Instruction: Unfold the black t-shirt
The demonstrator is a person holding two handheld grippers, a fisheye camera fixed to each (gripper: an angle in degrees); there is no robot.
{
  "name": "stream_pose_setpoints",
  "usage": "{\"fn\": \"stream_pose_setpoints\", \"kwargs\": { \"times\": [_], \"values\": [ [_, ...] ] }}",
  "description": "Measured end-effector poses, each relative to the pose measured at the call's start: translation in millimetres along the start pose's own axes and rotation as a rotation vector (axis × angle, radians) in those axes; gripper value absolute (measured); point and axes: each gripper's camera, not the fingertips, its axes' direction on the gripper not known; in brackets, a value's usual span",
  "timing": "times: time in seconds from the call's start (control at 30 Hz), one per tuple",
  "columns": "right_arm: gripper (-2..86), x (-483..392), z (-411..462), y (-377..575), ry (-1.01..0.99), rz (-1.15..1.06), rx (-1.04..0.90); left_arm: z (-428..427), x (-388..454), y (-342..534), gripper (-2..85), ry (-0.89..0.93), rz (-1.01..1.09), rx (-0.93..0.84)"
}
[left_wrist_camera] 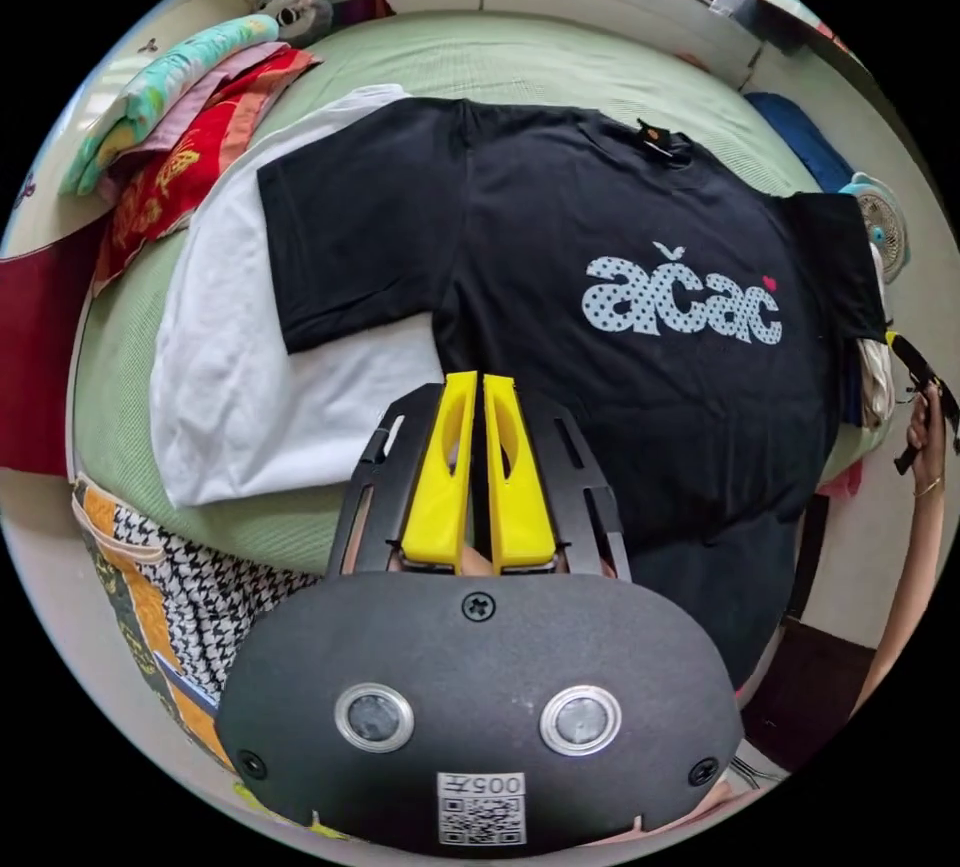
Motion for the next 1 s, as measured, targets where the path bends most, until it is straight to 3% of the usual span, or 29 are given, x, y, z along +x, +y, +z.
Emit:
{"fn": "stream_pose_setpoints", "kwargs": {
  "times": [0.17, 0.33, 0.43, 0.77, 1.0],
  "values": [
    [5.2, -56.5, -44.9, 54.8, -0.146, -0.113, 0.049, -30.3, 40.1, 48.4, 0.4, 0.083, 0.019, 0.081],
    [1.8, -140.2, -52.2, 137.6, -0.327, -0.121, 0.062, -22.2, 96.4, 108.6, -0.5, 0.109, 0.045, 0.099],
    [-0.3, -171.2, -27.6, 163.4, -0.363, -0.068, -0.070, -3.5, 116.5, 129.5, -0.6, 0.103, 0.033, 0.019],
    [-1.0, -192.6, -17.8, 202.0, -0.281, 0.001, -0.100, 23.9, 133.0, 164.2, -0.7, -0.079, -0.021, 0.023],
    [-0.9, -200.2, -19.5, 203.7, -0.271, -0.035, -0.103, 39.2, 133.8, 169.7, -0.4, -0.058, -0.033, 0.003]
  ]
}}
